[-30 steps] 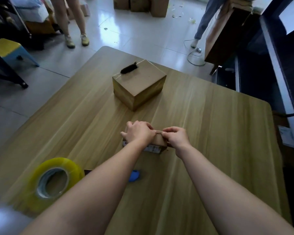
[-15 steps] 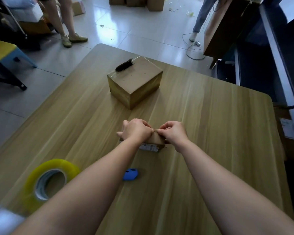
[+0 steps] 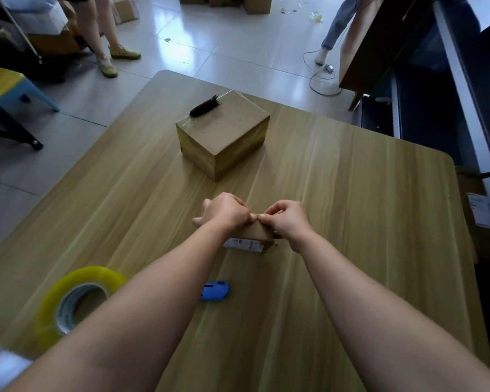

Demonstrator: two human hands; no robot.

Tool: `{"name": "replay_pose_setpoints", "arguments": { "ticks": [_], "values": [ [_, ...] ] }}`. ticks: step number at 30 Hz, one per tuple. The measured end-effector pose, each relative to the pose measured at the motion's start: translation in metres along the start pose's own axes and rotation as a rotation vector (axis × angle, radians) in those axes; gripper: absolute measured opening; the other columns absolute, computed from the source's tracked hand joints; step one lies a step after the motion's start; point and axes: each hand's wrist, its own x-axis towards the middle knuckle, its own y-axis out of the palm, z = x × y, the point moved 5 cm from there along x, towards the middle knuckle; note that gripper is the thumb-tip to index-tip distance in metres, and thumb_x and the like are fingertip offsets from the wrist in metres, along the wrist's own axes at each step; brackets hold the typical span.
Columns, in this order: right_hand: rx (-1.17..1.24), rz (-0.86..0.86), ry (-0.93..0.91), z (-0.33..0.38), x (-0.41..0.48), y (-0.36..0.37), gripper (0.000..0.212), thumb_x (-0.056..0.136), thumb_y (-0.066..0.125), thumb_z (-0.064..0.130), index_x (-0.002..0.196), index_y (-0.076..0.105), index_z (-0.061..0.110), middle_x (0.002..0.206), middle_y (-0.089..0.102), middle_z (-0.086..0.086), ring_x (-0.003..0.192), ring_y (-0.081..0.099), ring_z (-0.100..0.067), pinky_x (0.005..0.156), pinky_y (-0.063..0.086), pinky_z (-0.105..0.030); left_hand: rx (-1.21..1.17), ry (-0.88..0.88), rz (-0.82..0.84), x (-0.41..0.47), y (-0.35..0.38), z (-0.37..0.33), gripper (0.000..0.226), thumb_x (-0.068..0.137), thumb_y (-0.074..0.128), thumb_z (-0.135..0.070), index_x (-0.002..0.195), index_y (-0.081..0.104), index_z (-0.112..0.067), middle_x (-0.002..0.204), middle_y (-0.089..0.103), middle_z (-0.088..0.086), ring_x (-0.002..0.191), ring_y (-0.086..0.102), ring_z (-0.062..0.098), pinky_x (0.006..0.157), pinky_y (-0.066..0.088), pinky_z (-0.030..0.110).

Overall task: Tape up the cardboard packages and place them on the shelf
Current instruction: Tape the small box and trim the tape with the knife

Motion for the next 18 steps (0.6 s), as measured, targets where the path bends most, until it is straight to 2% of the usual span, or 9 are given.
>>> {"name": "replay_pose_setpoints", "arguments": {
  "ticks": [3, 6, 9, 12, 15, 18],
  "values": [
    [-0.001, -0.008, 0.002, 0.0029, -0.0017, -0.0023, 0.021, 0.072, 0.085, 0.022, 0.064, 0.066, 0.018, 0.074, 0.071, -0.005, 0.078, 0.07, -0.024, 0.067, 0.061, -0.045, 0.001, -0.009, 0.015, 0.0033, 0.0004, 0.0003, 0.015, 0.08, 0.072, -0.045, 0.087, 0.074, -0.032, 0.108, 0.063, -0.009, 0.127, 0.03, 0.022, 0.103, 0.023, 0.053],
    [0.046, 0.014, 0.032, 0.0015, -0.0027, -0.0038, 0.021, 0.078, 0.08, 0.01, 0.064, 0.066, 0.017, 0.077, 0.07, -0.008, 0.081, 0.069, -0.027, 0.073, 0.061, -0.046, -0.016, 0.006, 0.024, 0.0036, 0.0008, 0.0012, 0.011, 0.081, 0.072, -0.04, 0.071, 0.07, -0.034, 0.103, 0.064, -0.008, 0.124, 0.032, 0.023, 0.104, 0.031, 0.052],
    [0.049, 0.013, 0.026, 0.0018, -0.004, -0.0045, 0.021, 0.081, 0.076, 0.006, 0.066, 0.068, 0.018, 0.076, 0.069, -0.007, 0.081, 0.069, -0.028, 0.075, 0.061, -0.048, -0.015, 0.001, 0.005, 0.0035, 0.0016, 0.0028, 0.008, 0.081, 0.072, -0.038, 0.074, 0.072, -0.033, 0.102, 0.063, -0.008, 0.122, 0.032, 0.021, 0.103, 0.03, 0.052],
    [0.105, 0.056, 0.052, 0.0004, -0.0046, -0.0037, 0.022, 0.085, 0.072, 0.003, 0.068, 0.067, 0.017, 0.076, 0.066, -0.007, 0.082, 0.065, -0.026, 0.081, 0.06, -0.046, -0.034, 0.009, -0.001, 0.0046, 0.0021, 0.0045, 0.011, 0.079, 0.073, -0.039, 0.07, 0.07, -0.034, 0.1, 0.064, -0.007, 0.123, 0.033, 0.023, 0.101, 0.037, 0.052],
    [0.115, 0.045, 0.082, -0.0024, -0.0054, -0.0026, 0.018, 0.077, 0.083, 0.017, 0.069, 0.067, 0.017, 0.08, 0.071, -0.006, 0.085, 0.069, -0.024, 0.078, 0.06, -0.044, -0.017, 0.015, 0.003, 0.0035, 0.0015, 0.0039, 0.013, 0.08, 0.072, -0.04, 0.069, 0.069, -0.035, 0.103, 0.065, -0.009, 0.126, 0.032, 0.021, 0.105, 0.029, 0.053],
    [0.062, -0.015, 0.094, -0.0019, -0.005, -0.0005, 0.023, 0.065, 0.09, 0.027, 0.064, 0.07, 0.017, 0.076, 0.073, -0.002, 0.081, 0.07, -0.023, 0.074, 0.061, -0.045, -0.017, 0.014, 0.007, 0.0029, 0.0009, 0.0019, 0.011, 0.083, 0.07, -0.039, 0.073, 0.071, -0.034, 0.104, 0.064, -0.009, 0.127, 0.031, 0.02, 0.107, 0.024, 0.053]
  ]
}}
